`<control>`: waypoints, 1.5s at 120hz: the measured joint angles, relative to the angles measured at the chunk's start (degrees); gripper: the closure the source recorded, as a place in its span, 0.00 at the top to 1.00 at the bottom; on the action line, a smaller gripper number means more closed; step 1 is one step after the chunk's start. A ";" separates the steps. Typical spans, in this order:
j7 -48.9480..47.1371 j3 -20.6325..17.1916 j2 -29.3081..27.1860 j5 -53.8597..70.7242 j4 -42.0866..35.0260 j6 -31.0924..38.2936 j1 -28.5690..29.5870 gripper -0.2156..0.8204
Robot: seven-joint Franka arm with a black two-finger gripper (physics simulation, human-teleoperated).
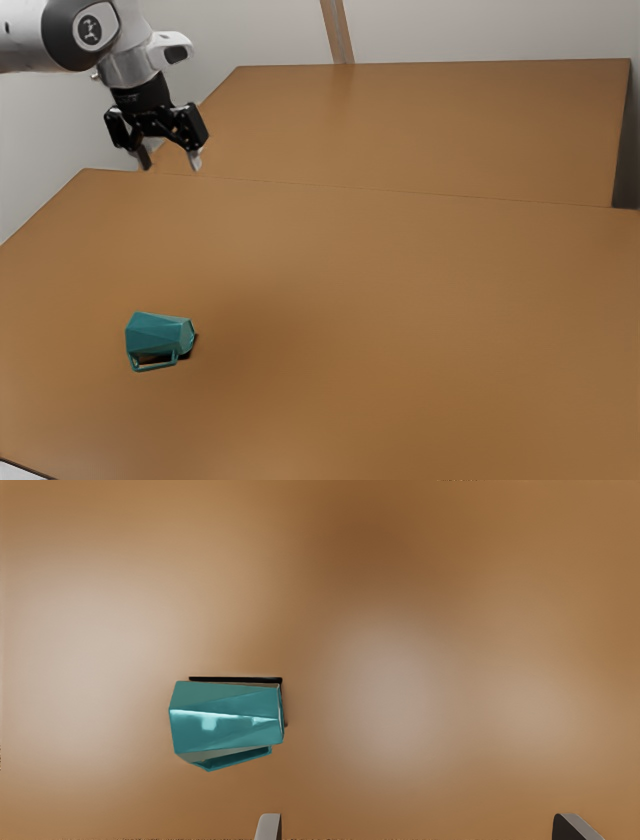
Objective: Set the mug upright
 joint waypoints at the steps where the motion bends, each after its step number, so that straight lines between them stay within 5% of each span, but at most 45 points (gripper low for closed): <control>1: 0.11 0.15 -0.07 -0.23 -0.07 0.01 0.23 0.78; 26: 4.13 5.17 -1.44 -7.52 -2.80 0.64 5.14 0.78; 72: 15.23 7.37 -5.64 -19.66 -14.53 3.99 16.92 0.78; 123: 32.34 13.16 -5.34 -33.63 -28.19 10.36 22.31 0.77; 180: 49.91 14.00 -1.73 -44.17 -37.93 15.95 28.00 0.77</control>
